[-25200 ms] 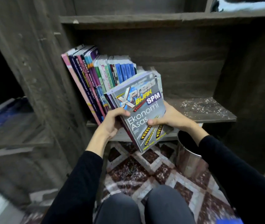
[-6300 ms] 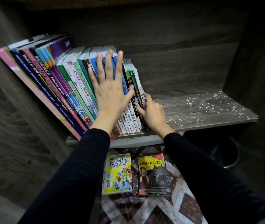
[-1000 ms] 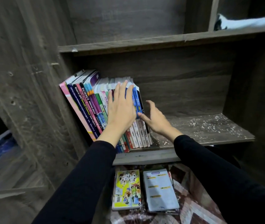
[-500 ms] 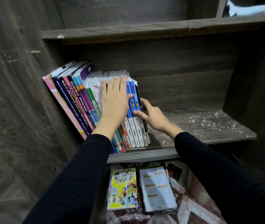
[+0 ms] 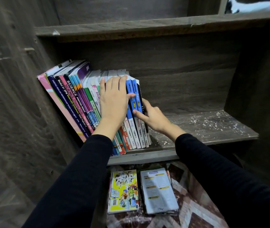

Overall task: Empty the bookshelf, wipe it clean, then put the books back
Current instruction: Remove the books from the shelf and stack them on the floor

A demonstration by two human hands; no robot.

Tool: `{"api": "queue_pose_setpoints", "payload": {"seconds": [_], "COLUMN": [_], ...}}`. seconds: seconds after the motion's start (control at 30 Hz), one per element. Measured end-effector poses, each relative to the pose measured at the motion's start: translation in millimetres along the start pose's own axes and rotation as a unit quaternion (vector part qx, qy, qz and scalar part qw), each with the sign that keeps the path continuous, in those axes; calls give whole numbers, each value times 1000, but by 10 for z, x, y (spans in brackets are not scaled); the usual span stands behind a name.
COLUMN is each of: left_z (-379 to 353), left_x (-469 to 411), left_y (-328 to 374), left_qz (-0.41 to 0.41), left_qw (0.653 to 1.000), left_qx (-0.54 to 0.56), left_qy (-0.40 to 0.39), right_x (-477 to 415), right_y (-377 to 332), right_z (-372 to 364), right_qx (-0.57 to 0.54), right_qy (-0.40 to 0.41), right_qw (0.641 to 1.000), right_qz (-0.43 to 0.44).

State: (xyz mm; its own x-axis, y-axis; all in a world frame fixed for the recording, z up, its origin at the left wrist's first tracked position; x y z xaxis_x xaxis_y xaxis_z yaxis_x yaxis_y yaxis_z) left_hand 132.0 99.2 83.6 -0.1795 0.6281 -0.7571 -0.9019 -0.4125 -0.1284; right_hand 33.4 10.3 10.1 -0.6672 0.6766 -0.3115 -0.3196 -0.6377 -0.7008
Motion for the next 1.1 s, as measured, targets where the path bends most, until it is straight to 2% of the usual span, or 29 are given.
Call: {"api": "queue_pose_setpoints", "payload": {"seconds": [0.27, 0.37, 0.67, 0.77, 0.87, 0.93, 1.0, 1.1], "left_z": [-3, -4, 123, 194, 229, 216, 138, 26], "left_x": [-27, -22, -3, 112, 353, 504, 614, 708], "left_y": [23, 19, -67, -60, 16, 122, 234, 444], "left_qz": [21, 18, 10, 43, 115, 153, 195, 206], "left_qw": [1000, 999, 985, 957, 898, 850, 817, 829], "left_qx": [16, 27, 170, 285, 422, 503, 542, 516], "left_qy": [9, 28, 5, -36, -43, -36, -41, -64], "right_x": [-15, -26, 193, 398, 471, 478, 503, 517], "right_y": [-24, -87, -194, -144, -12, 87, 175, 317], "right_z": [48, 21, 47, 49, 48, 45, 15, -58], "right_qx": [-3, -9, -36, -50, -125, -254, -377, -455], "right_qy": [4, 33, 92, 90, 53, 31, 10, -10], "right_qw": [1000, 999, 995, 995, 991, 963, 913, 870], "right_qz": [-1, -6, -5, 16, -12, -82, -153, -190]}}
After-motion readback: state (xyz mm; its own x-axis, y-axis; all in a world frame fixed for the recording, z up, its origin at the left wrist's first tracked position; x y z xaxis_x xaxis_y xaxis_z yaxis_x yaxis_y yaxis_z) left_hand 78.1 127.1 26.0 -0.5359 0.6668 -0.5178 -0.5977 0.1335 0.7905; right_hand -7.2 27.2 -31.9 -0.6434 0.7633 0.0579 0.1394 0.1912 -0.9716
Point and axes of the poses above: each hand's wrist, its own x-axis away from the middle knuckle, its own z-axis out of the back of the hand, y = z × x, the point moved 4 cm from there along -x, towards the middle knuckle, and after that the axes turned 2 degrees about -x, right-handed, at the moved point
